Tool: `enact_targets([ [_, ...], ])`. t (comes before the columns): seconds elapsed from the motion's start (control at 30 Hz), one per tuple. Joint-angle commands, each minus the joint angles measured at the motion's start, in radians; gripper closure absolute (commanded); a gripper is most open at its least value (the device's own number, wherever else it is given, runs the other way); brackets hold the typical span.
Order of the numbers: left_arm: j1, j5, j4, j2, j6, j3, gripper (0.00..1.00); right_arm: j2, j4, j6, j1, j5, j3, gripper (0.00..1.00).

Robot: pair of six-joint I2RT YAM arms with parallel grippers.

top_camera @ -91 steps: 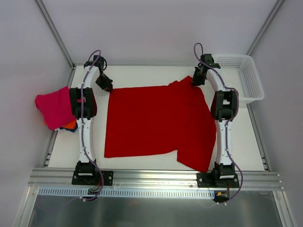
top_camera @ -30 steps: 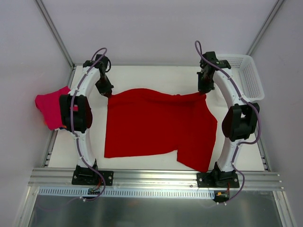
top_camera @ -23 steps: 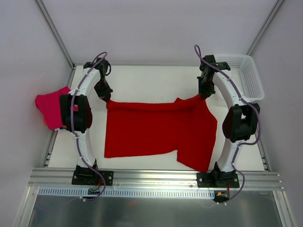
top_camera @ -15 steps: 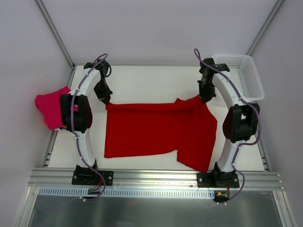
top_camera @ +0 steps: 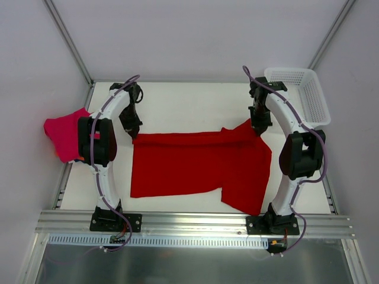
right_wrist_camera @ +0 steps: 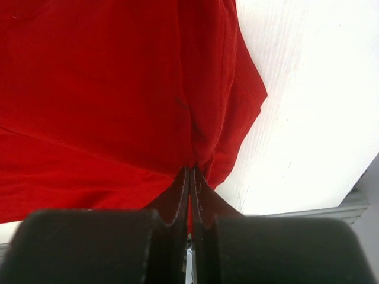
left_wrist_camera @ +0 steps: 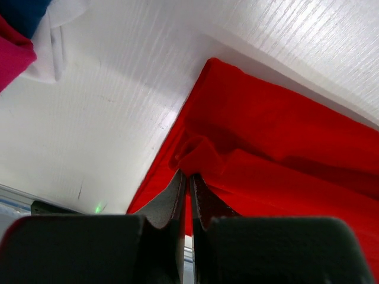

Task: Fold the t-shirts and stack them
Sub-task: Fold the tshirt

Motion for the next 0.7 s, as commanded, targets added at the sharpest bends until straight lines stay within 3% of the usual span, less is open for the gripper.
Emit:
enact_targets([
  [0.0,-0.013,-0.032,-0.043,-0.040,0.026,-0.017,1.00,-0.049,-0.083,0.010,0.009,0.031,-0.016,1.00],
  [0.67,-0.053,-0.042,-0.051,-0.005,0.038,-0.024,1.00,-0.029,-0.139,0.044,0.027,0.043,-0.096,1.00],
])
